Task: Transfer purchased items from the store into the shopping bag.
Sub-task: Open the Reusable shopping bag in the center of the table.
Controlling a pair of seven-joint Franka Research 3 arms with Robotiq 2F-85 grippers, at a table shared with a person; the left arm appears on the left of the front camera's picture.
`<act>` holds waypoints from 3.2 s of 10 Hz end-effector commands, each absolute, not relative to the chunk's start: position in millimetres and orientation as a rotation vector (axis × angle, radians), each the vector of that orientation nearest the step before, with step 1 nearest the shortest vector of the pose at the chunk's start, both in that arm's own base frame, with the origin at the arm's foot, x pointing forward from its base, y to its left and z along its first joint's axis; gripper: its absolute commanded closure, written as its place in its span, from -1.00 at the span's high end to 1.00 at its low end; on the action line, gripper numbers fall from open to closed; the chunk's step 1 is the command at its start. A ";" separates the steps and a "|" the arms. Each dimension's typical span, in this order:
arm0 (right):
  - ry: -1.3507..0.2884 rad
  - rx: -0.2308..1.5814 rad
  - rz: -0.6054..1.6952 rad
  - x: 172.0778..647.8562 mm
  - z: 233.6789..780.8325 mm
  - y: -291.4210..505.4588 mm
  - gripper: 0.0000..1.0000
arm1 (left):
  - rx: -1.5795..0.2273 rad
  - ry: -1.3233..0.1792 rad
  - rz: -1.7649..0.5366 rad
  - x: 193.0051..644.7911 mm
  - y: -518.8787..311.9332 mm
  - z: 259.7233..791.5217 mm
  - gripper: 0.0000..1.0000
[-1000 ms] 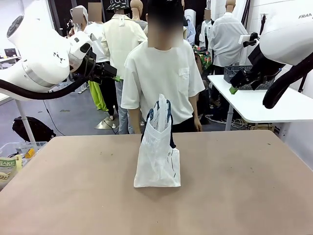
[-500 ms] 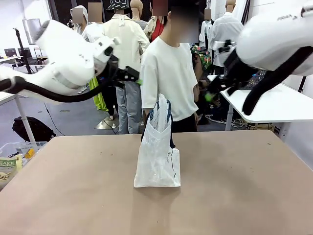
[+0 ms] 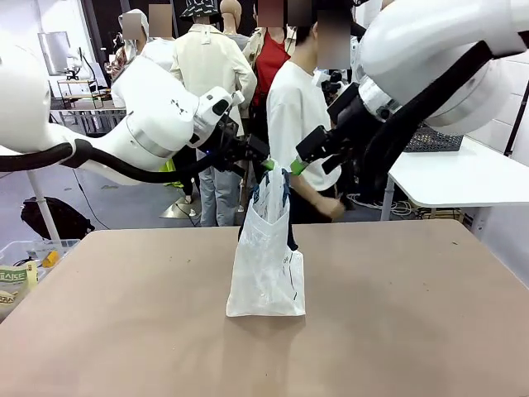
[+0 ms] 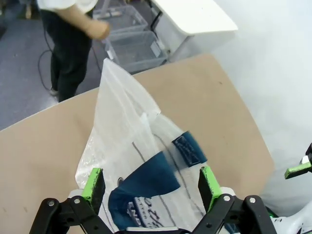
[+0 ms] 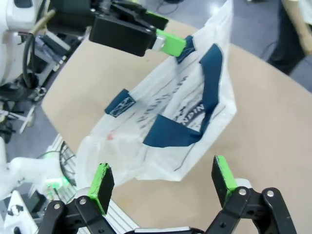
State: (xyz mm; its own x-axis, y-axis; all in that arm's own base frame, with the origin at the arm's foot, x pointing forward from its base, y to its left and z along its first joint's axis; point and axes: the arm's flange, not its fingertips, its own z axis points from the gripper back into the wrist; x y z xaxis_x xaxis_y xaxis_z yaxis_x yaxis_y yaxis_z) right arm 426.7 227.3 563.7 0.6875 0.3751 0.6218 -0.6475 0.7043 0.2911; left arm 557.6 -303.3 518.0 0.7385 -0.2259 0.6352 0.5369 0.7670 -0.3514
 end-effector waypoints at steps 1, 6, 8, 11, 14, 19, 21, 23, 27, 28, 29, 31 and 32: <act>-0.505 0.602 0.638 435.2 553.9 237.9 1.00 | -0.555 -0.567 -0.440 558.9 -300.8 520.8 1.00; -0.455 0.560 0.607 446.5 523.3 258.6 1.00 | -0.561 -0.506 -0.475 572.7 -314.1 509.7 1.00; -0.425 0.566 0.611 448.5 515.7 259.7 1.00 | -0.522 -0.470 -0.503 574.1 -327.5 506.6 1.00; -0.391 0.573 0.622 452.7 504.6 266.8 1.00 | -0.468 -0.444 -0.511 579.9 -337.1 498.8 1.00; -0.388 0.552 0.616 458.1 496.5 273.8 0.93 | -0.425 -0.457 -0.493 578.6 -333.4 497.4 0.81; -0.392 0.518 0.611 457.8 496.1 274.1 -1.00 | -0.419 -0.469 -0.483 575.4 -329.4 497.4 -1.00; -0.408 0.473 0.601 458.8 496.3 274.2 -1.00 | -0.414 -0.475 -0.483 573.5 -325.7 498.6 -1.00; -0.426 0.400 0.575 460.2 497.9 270.8 -1.00 | -0.405 -0.485 -0.472 573.6 -317.0 500.8 -1.00; -0.471 0.233 0.520 466.8 510.1 257.6 -1.00 | -0.333 -0.556 -0.481 571.6 -268.7 511.6 -1.00; -0.469 0.217 0.516 468.1 511.9 252.9 -1.00 | -0.282 -0.558 -0.457 571.6 -248.4 511.4 -1.00; -0.467 0.205 0.501 470.7 511.2 245.6 -1.00 | -0.228 -0.566 -0.421 570.9 -225.1 511.1 -1.00; -0.432 0.186 0.480 476.2 510.4 230.5 -1.00 | -0.166 -0.551 -0.347 562.7 -176.8 516.3 -1.00; -0.430 0.175 0.475 480.2 510.9 226.1 -1.00 | -0.114 -0.544 -0.343 557.9 -157.3 519.5 -1.00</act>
